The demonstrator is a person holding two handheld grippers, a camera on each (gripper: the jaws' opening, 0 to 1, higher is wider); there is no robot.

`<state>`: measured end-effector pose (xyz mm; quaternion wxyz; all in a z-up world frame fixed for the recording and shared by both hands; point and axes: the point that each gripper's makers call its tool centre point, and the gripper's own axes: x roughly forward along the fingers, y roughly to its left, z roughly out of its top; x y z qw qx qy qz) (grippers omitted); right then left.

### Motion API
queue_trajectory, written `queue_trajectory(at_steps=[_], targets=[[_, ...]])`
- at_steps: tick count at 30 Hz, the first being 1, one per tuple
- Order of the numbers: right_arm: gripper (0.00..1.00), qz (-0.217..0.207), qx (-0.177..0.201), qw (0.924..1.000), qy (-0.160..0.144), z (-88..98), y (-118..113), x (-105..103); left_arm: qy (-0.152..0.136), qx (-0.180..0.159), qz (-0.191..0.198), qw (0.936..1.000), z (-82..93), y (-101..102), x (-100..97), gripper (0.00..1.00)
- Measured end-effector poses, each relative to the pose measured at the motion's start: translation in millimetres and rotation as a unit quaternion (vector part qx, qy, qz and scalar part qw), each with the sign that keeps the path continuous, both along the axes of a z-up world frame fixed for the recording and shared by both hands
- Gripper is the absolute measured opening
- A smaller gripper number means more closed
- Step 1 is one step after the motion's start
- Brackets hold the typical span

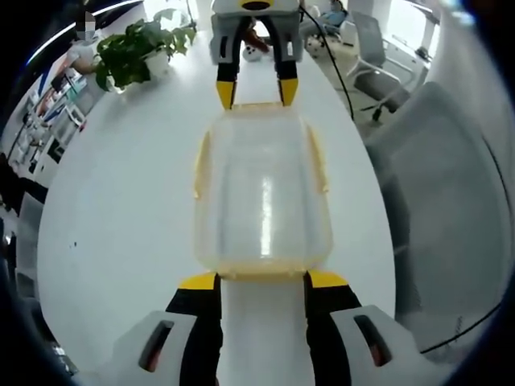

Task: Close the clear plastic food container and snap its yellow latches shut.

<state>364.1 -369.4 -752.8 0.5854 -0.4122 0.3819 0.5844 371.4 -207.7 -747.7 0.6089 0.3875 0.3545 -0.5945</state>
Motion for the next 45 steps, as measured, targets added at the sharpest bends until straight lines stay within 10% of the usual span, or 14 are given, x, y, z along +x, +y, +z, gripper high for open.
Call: queue_trajectory(at_steps=[28, 45], targets=[[0.40, -0.060, 0.004, 0.9982, -0.008, 22.0, -5, -2, 0.025, -0.050, 0.086, 0.9947, 25.3, 4, -0.6, 0.43], [0.43, -0.227, 0.046, 0.9724, 0.033, 36.0, 0, 6, 0.071, -0.095, 0.198, 0.9731, 32.9, 3, -0.7, 0.41]])
